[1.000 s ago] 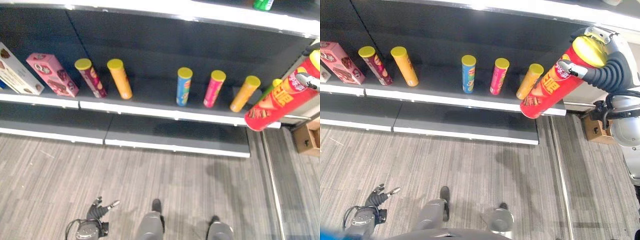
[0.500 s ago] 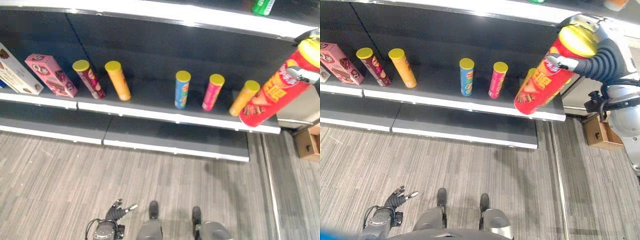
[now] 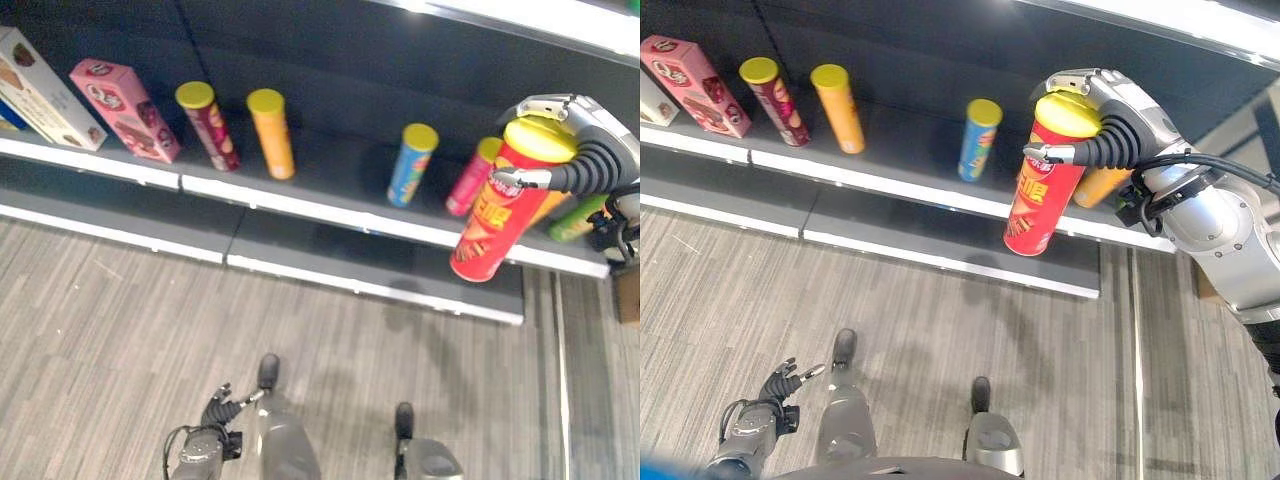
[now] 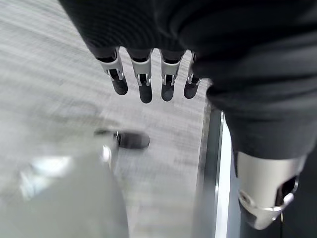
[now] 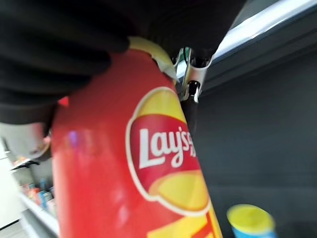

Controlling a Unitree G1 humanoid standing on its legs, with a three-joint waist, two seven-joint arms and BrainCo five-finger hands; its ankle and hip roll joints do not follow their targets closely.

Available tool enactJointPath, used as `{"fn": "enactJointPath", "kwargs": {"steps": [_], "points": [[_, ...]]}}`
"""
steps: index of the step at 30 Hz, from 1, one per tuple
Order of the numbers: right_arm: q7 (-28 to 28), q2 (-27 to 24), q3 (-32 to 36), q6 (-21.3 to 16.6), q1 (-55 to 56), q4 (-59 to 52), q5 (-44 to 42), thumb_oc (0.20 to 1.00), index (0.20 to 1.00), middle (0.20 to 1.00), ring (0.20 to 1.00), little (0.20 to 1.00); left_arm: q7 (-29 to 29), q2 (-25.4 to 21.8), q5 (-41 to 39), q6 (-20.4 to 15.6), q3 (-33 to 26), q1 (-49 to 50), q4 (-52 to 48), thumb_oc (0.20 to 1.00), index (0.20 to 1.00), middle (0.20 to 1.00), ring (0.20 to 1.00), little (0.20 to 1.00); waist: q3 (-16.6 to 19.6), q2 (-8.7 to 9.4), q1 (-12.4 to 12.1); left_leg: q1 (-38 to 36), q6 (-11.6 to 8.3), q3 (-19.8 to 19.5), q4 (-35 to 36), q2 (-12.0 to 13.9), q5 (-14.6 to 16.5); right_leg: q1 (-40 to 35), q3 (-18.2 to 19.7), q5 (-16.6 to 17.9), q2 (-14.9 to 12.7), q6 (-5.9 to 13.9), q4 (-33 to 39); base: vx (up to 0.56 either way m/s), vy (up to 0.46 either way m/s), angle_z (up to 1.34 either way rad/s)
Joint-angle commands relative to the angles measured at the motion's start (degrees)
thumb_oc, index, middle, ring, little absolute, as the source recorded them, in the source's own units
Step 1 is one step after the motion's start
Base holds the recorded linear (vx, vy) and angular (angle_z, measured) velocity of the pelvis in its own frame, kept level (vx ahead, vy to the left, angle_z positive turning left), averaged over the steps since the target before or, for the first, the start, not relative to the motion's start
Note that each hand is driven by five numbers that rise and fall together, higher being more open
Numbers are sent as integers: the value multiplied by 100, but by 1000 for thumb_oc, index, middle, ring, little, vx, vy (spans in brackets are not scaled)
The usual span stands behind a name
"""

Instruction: Put the goods on the table back onto the shelves and tidy them up.

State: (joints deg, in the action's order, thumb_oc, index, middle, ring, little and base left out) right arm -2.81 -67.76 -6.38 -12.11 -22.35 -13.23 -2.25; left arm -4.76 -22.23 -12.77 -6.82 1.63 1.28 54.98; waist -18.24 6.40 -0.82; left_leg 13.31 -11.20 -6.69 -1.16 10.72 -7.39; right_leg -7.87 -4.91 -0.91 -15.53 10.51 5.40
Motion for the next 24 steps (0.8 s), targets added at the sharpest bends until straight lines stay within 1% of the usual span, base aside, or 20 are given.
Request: {"fn": "enactJointPath", "kwargs": {"steps": [1,3,4,6,7,8,9,10,11,13,14,15,16,17,18,19,20,21,23,24], "points": [[-173,-263,271,-35,-340,-96,137,200,200,200,200,200,-95,-240,173,-150,98,72,-69,1000,1000,1000,1000,1000,624,-242,-2,-95,-97,-96,208,405,227,123,-42,-637,264,169,-472,186,523,-8],[-141,-94,218,15,-336,-105,132,200,200,200,200,200,-79,-336,189,-127,131,6,-138,1000,1000,1000,1000,1000,625,-159,4,-111,48,104,-56,203,469,288,40,-344,-37,296,-686,134,480,-1],[-131,-8,112,34,-427,-94,131,200,200,200,200,200,-111,-415,182,-124,101,-37,-176,1000,1000,1000,1000,1000,619,-118,-2,-131,136,256,-154,102,575,410,68,-148,-157,324,-787,74,428,-17],[-131,80,-2,66,-512,-41,159,200,200,200,200,200,-154,-526,162,-127,44,-52,-213,1000,1000,1000,1000,1000,615,-54,10,-189,298,508,-219,-61,690,598,15,374,-376,357,-961,48,346,-31],[-132,83,-16,65,-526,-36,160,200,200,200,200,200,-154,-527,162,-127,39,-49,-214,1000,1000,1000,1000,1000,619,-42,6,-187,305,523,-223,-72,693,606,29,382,-390,365,-956,56,413,-42],[-142,176,-71,94,-574,-24,190,200,200,200,200,200,-168,-581,162,-107,-1,-6,-213,1000,1000,1000,1000,1000,603,-70,0,-319,464,695,-137,-210,752,789,-154,770,-561,279,-1236,35,275,-39],[-143,179,-81,95,-584,-21,191,200,200,200,200,200,-168,-581,163,-107,-7,-3,-214,1000,1000,1000,1000,1000,604,-62,-3,-326,469,706,-128,-218,749,796,-142,770,-571,284,-1240,102,562,-55],[-151,296,15,90,-453,-20,209,200,200,200,200,200,-116,-611,245,-59,-29,65,-252,1000,1000,1000,1000,1000,558,-121,55,-489,566,795,-3,-315,772,936,-297,668,-409,110,-1547,125,486,-35],[-136,338,77,73,-453,6,221,200,200,200,200,200,-70,-643,331,-49,-55,52,-131,1000,1000,1000,1000,1000,556,-133,100,-626,658,886,94,-459,801,1006,-384,460,-57,107,-1370,137,536,-28],[-95,426,27,39,-501,-8,140,200,200,200,200,200,-58,-642,318,-49,-57,26,-110,1000,1000,1000,1000,1000,523,-142,118,-674,683,921,130,-506,833,1102,-525,266,165,69,-1176,46,195,-10],[-95,425,25,39,-503,-7,140,200,200,200,200,200,-58,-641,318,-49,-58,27,-110,1000,1000,1000,1000,1000,523,-143,119,-675,682,920,130,-506,833,1100,-527,266,166,69,-1175,38,132,-16],[-79,475,1,34,-510,48,107,200,200,200,200,200,-50,-609,315,-47,-61,-14,-81,1000,1000,1000,1000,1000,497,-147,128,-695,721,918,118,-594,844,1148,-488,125,351,71,-993,34,83,-9],[-79,474,-3,32,-514,50,107,200,200,200,200,200,-50,-608,316,-48,-62,-15,-79,1000,1000,1000,1000,1000,490,-150,127,-703,719,919,116,-589,850,1140,-488,122,355,69,-993,68,147,-4],[-63,568,-13,32,-465,108,71,200,200,200,200,200,-57,-518,281,-61,-51,-52,-82,1000,1000,1000,1000,1000,451,-145,147,-745,745,906,121,-685,869,1165,-347,112,490,95,-811,48,77,1],[-50,613,-29,27,-433,126,77,200,200,200,200,200,-57,-476,281,-69,-40,-84,-103,1000,1000,1000,1000,1000,432,-145,155,-766,756,891,128,-719,879,1167,-256,133,544,108,-739,47,79,3],[-50,613,-29,26,-432,127,77,200,200,200,200,200,-58,-476,281,-69,-40,-84,-103,1000,1000,1000,1000,1000,429,-146,152,-771,756,894,128,-717,882,1162,-254,135,546,108,-735,8,20,6],[-27,720,-189,47,-495,228,113,200,200,200,200,200,-69,-437,237,-80,-10,-171,-137,1000,1000,1000,1000,1000,332,-145,165,-765,786,864,118,-747,910,1363,-13,169,652,129,-734,11,-6,4],[-23,777,-225,56,-514,267,112,200,200,200,200,200,-95,-434,255,-94,-7,-182,-149,1000,1000,1000,1000,1000,322,-118,145,-722,808,816,52,-795,935,1262,18,173,623,157,-590,0,0,0],[12,955,-416,112,-575,326,214,200,200,200,200,200,-99,-373,278,-88,33,-189,-151,1000,1000,1000,1000,1000,304,-90,87,-733,839,773,28,-878,969,1211,70,213,596,143,-545,51,-28,3],[20,1035,-584,131,-673,454,294,200,200,200,200,200,-114,-334,264,-80,27,-183,-150,1000,1000,1000,1000,1000,303,-79,65,-746,839,774,18,-876,982,1184,49,251,577,146,-523,62,-45,7]]}}
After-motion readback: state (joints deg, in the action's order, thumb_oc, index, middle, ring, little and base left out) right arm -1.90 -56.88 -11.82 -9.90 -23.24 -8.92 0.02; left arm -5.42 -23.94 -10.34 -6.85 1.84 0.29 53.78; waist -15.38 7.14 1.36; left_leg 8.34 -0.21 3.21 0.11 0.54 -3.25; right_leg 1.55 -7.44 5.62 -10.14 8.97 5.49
